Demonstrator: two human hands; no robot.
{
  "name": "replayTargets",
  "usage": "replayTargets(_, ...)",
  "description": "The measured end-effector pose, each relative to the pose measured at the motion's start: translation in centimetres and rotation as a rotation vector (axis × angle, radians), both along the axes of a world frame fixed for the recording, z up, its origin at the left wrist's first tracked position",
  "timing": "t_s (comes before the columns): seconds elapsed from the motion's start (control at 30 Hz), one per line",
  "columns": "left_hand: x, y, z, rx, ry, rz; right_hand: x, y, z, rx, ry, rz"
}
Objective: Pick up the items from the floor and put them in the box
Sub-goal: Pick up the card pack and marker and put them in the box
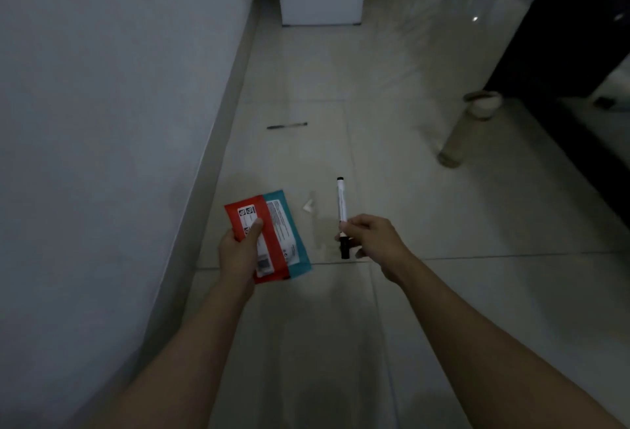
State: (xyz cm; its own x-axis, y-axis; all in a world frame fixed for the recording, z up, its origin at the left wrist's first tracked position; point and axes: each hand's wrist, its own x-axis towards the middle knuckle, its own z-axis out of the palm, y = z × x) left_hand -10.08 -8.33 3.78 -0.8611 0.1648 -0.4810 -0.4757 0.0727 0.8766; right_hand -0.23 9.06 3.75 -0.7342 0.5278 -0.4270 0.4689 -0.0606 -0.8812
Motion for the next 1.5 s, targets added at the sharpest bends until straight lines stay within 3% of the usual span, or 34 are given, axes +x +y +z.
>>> replayTargets(0.27, 14.0, 3.4, 15.8, 0.203, 0.154, -0.218, 18.1, 1.4, 18.6, 0.246, 0.076, -0.04)
replayTargets(0.43, 24.4, 4.8, 21.1, 0.182, 0.175, -0.582, 33.6, -0.3, 26.5, 0.305, -0.037, -0.14)
replayTargets(0.57, 33.1, 7.4, 22.5, 0.115, 0.182, -0.901, 46.3, -0.4, 28.7, 0.271, -0.193, -0.218)
replayTargets(0.77, 48.9, 12.5, 20.2, -0.023, 0.149, -1.331, 66.2, -1.0, 27.3, 0.143, -0.425, -0.382)
replayTargets(1.07, 71.4, 21.0, 14.6, -0.114, 0.152, -1.682, 89.9, 2.0, 21.9, 0.073, -0.394, -0.746)
replayTargets(1.33, 80.8, 29.4, 8.8, -0.142, 0.472, -1.503, 95.0, 10.5, 12.6, 0.03, -0.198, -0.853)
replayTargets(1.5, 80.7, 33.5, 3.6, -0.192, 0.427, -1.526, 93.1, 15.2, 6.5, 0.015, -0.058, -0.969)
